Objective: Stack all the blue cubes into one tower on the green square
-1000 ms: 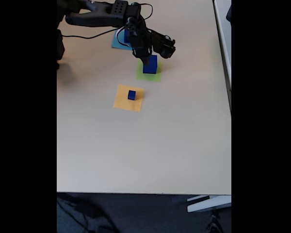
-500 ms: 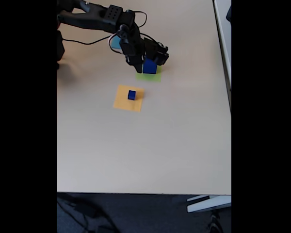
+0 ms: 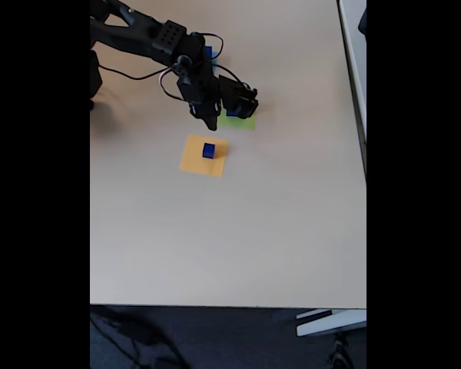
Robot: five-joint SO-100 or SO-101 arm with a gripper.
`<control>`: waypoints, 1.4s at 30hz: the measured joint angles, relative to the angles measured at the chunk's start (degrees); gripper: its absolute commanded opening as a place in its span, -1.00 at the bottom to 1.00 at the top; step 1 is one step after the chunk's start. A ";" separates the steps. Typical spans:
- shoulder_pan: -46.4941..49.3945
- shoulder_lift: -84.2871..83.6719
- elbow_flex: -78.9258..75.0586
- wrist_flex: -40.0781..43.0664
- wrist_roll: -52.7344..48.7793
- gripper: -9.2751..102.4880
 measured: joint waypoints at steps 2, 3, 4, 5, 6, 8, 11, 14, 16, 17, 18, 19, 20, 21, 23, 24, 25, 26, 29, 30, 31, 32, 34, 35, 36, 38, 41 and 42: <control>0.62 0.00 0.09 -0.26 -0.70 -0.83; 0.97 0.00 0.09 -0.62 -1.05 -0.83; 1.23 0.00 0.09 -0.88 -1.49 -0.83; 1.49 0.00 0.09 -1.32 -1.93 -0.83; 1.85 0.00 0.35 -1.76 -2.29 -0.83; 2.29 0.00 0.79 -2.46 -2.99 -0.83; 3.08 0.00 0.79 -3.96 -3.87 -0.83; 3.60 0.00 0.79 -4.66 -4.57 -0.83; 3.87 0.00 0.79 -4.75 -4.83 -0.83; 3.96 0.00 0.79 -5.01 -5.19 -0.83; 4.04 -0.09 0.79 -5.19 -5.27 -0.83; 4.22 -0.09 0.79 -5.27 -5.27 -0.83; 4.31 -0.09 0.79 -5.27 -5.27 -0.83; 4.39 -0.09 0.79 -5.27 -5.27 -0.83; 4.57 -0.09 0.79 -5.27 -5.27 -0.83; 4.66 -0.44 0.79 -5.27 -5.27 -0.83; 4.66 -0.79 0.79 -5.27 -5.27 -0.83; 4.66 -0.97 0.79 -5.27 -5.27 -0.83; 4.66 -1.41 0.79 -5.27 -5.27 -0.83; 4.66 -1.41 0.79 -5.27 -5.27 -0.83; 4.66 -1.58 0.79 -5.27 -5.27 -0.83; 4.66 -1.76 0.79 -5.27 -5.27 -0.83; 4.66 -2.02 0.79 -5.27 -5.19 -0.83; 4.66 -2.02 0.79 -5.27 -5.01 -0.83; 4.66 -2.02 0.79 -5.27 -4.83 -0.83; 4.66 -2.02 0.79 -5.27 -4.57 -0.83; 4.66 -2.11 1.14 -5.27 -4.13 -0.83; 4.66 -2.20 1.14 -5.27 -4.13 -0.83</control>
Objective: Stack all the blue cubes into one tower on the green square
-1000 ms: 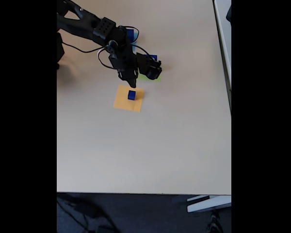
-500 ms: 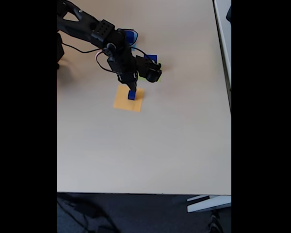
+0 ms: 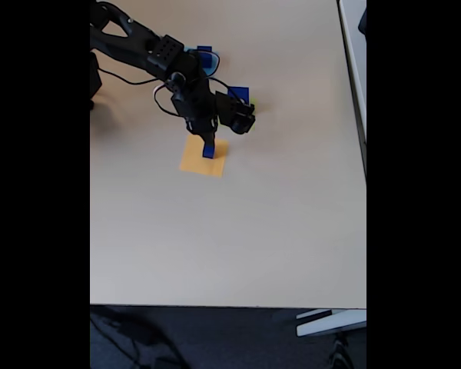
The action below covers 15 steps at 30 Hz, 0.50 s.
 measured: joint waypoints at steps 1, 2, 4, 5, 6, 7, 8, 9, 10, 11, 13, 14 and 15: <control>0.00 -0.26 0.00 0.00 0.00 -0.83; 0.00 -0.44 0.00 0.00 0.09 -0.83; 0.09 -0.88 0.00 0.00 0.35 -0.83; 0.26 -1.05 0.00 -0.18 0.35 -0.83; 0.44 -1.32 0.00 -0.26 0.35 -0.83; 0.62 -1.49 0.00 -0.44 0.35 -0.83; 0.70 -1.58 0.00 -0.53 0.35 -0.83; 0.79 -1.85 0.00 -0.53 0.35 -0.83; 0.79 -1.85 0.00 -0.79 0.35 -0.83; 0.79 -2.02 0.00 -0.97 0.35 -0.83; 0.70 -2.37 0.00 -1.23 0.35 -0.83; 0.62 -2.37 0.00 -1.32 0.35 -0.83; 0.62 -2.37 0.00 -1.41 0.35 -0.83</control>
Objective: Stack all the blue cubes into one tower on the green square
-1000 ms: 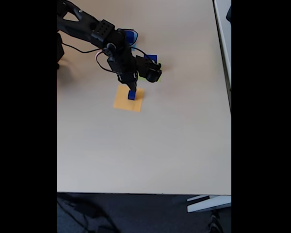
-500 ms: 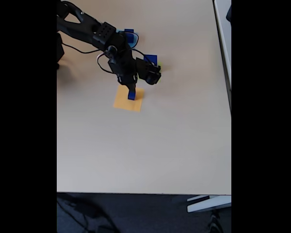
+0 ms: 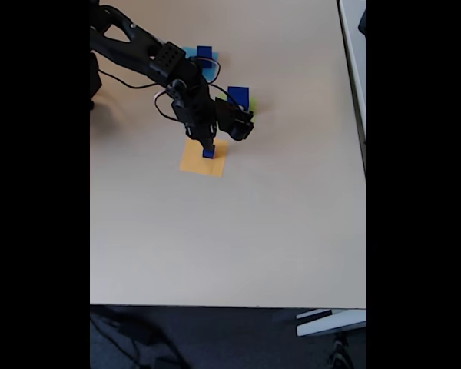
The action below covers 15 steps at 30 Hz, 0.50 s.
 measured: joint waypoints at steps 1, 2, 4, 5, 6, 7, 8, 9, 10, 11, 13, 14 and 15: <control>-0.09 0.00 0.00 0.00 0.00 -0.83; -0.09 0.00 0.00 0.00 0.00 -0.83; -0.09 -0.35 0.00 0.00 0.00 -0.83; -0.09 -0.62 0.00 0.00 0.26 -0.83; -0.09 -0.79 0.00 0.00 0.44 -0.83; -0.09 -0.97 0.00 0.00 0.53 -0.83; -0.09 -0.97 0.00 -0.09 0.53 -0.83; -0.09 -0.97 0.00 -0.18 0.62 -0.83; -0.09 -1.05 0.00 -0.44 0.70 -0.83; -0.09 -1.32 0.00 -0.53 0.88 -0.83; -0.09 -1.58 0.00 -0.62 1.05 -0.83; -0.09 -1.58 0.00 -0.70 1.05 -0.83; -0.09 -1.49 0.00 -0.88 1.05 -0.83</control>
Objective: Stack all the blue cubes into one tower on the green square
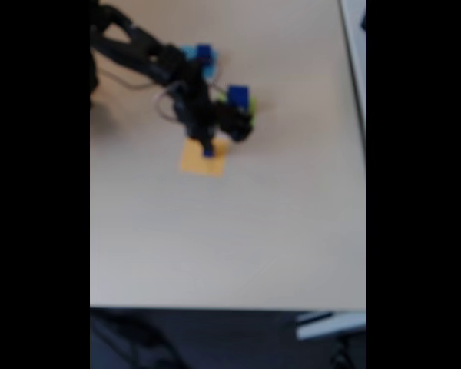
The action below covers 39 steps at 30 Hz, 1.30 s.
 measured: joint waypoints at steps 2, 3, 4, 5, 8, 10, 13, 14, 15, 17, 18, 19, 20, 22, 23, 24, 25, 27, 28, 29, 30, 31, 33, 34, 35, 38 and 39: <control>-0.09 0.00 0.00 -0.09 0.00 -0.82; -0.09 0.00 0.00 -0.09 0.00 -0.81; -0.09 0.00 0.00 -0.09 0.00 -0.80; -0.09 0.00 0.00 -0.09 0.00 -0.80; -0.09 0.00 0.00 -0.09 0.00 -0.79; -0.09 0.00 0.00 -0.09 0.00 -0.78; -0.09 0.00 0.00 -0.26 0.00 -0.76; -0.09 0.00 0.00 -0.26 0.00 -0.76; -0.09 0.00 0.00 -0.26 0.00 -0.75; -0.09 0.00 0.00 -0.79 0.00 -0.74; -0.09 0.00 0.00 -0.97 0.00 -0.74; -0.09 0.00 0.18 -1.05 0.00 -0.74; -0.09 0.00 0.35 -1.14 0.00 -0.74; -0.09 0.00 0.70 -1.32 0.00 -0.73; -0.09 0.00 0.97 -1.58 0.00 -0.73; -0.18 0.00 1.23 -1.76 0.00 -0.73; -0.26 0.00 1.49 -1.85 0.09 -0.73; -0.44 0.09 2.02 -2.46 0.35 -0.73; -0.53 0.09 2.29 -2.72 0.35 -0.73; -0.53 0.09 2.64 -2.99 0.35 -0.73; -0.53 0.18 2.90 -3.25 0.35 -0.73; -0.44 0.18 3.08 -3.52 0.35 -0.73; -0.44 0.26 3.25 -3.78 0.35 -0.73; -0.44 0.26 3.25 -3.78 0.35 -0.73; -0.44 0.26 3.25 -3.78 0.35 -0.73; -0.44 0.26 3.25 -3.78 0.35 -0.73; -0.44 0.26 3.25 -3.78 0.35 -0.71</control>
